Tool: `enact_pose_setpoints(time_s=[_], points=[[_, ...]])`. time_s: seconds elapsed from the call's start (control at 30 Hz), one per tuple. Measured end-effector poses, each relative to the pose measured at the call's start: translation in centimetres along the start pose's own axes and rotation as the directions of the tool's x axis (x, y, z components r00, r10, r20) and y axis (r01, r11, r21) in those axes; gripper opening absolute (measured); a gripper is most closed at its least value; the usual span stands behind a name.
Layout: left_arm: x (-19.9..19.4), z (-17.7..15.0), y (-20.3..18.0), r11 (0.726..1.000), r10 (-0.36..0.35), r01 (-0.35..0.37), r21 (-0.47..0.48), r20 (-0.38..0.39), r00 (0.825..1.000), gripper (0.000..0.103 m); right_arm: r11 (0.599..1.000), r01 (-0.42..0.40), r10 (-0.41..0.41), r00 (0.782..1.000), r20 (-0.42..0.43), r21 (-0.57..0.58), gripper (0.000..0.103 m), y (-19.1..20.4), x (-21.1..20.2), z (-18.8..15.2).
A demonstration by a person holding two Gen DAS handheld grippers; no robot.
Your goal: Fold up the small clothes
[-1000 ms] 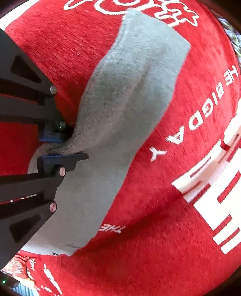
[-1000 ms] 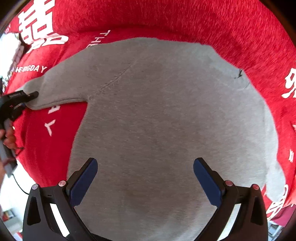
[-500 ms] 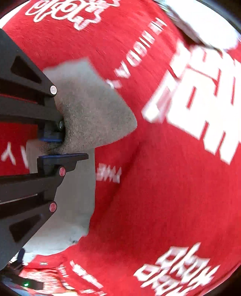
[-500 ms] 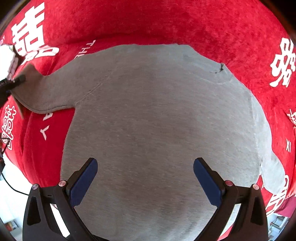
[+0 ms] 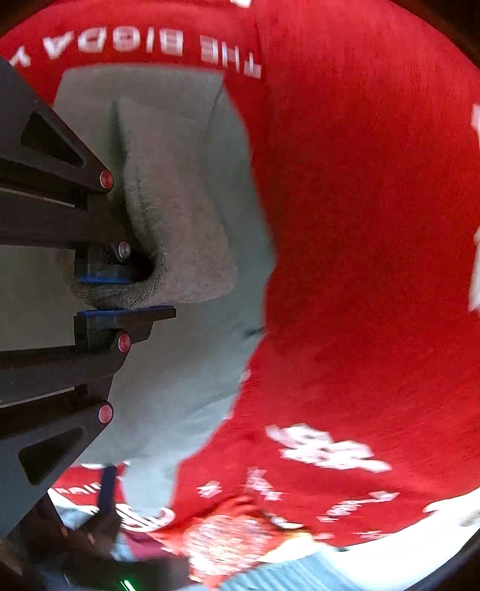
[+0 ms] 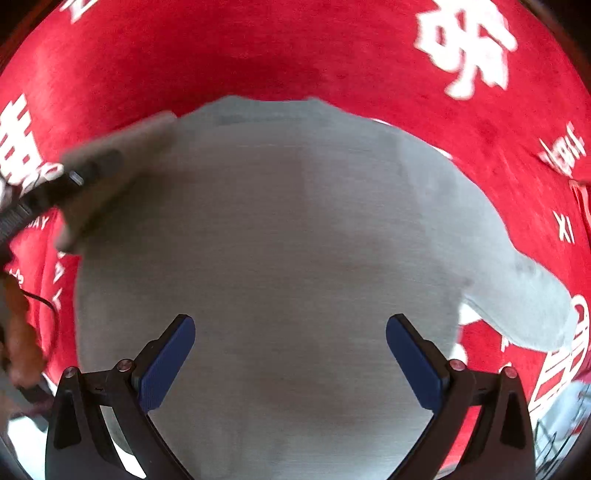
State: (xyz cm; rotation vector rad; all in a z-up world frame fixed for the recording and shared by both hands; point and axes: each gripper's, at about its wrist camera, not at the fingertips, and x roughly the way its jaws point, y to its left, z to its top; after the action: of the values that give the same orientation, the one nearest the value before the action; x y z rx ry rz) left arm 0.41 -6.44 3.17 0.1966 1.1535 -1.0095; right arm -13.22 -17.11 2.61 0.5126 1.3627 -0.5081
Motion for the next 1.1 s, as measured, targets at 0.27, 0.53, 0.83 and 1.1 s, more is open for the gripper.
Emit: enact_pose_setpoints(time_s=[0.27, 0.53, 0.83, 1.1], points=[[4.9, -3.0, -1.9, 0.996, 0.083, -0.084, 0.005, -0.143, 0.986, 0.012, 0.993, 0.011, -0.003, 0.998, -0.065, 0.119, 0.103, -6.6, 2.2, -1.1], [-2.6, -2.8, 1.2, 0.969, 0.248, -0.248, -0.001, -0.042, 0.968, 0.097, 0.999, -0.028, 0.029, 0.999, 0.025, -0.040, 0.103, -1.0, 0.3, 1.7], [-6.2, -5.4, 12.6, 0.860, 0.468, -0.489, -0.149, -0.155, 0.870, 0.097, 0.819, 0.190, -0.088, 0.974, 0.210, -0.541, 0.100, 14.9, 2.7, 4.2], [-2.6, -6.8, 12.7, 0.871, 0.426, -0.463, -0.167, -0.216, 0.879, 0.097, 0.921, 0.086, -0.008, 0.979, 0.202, -0.380, 0.009, 11.8, 2.8, 7.9]])
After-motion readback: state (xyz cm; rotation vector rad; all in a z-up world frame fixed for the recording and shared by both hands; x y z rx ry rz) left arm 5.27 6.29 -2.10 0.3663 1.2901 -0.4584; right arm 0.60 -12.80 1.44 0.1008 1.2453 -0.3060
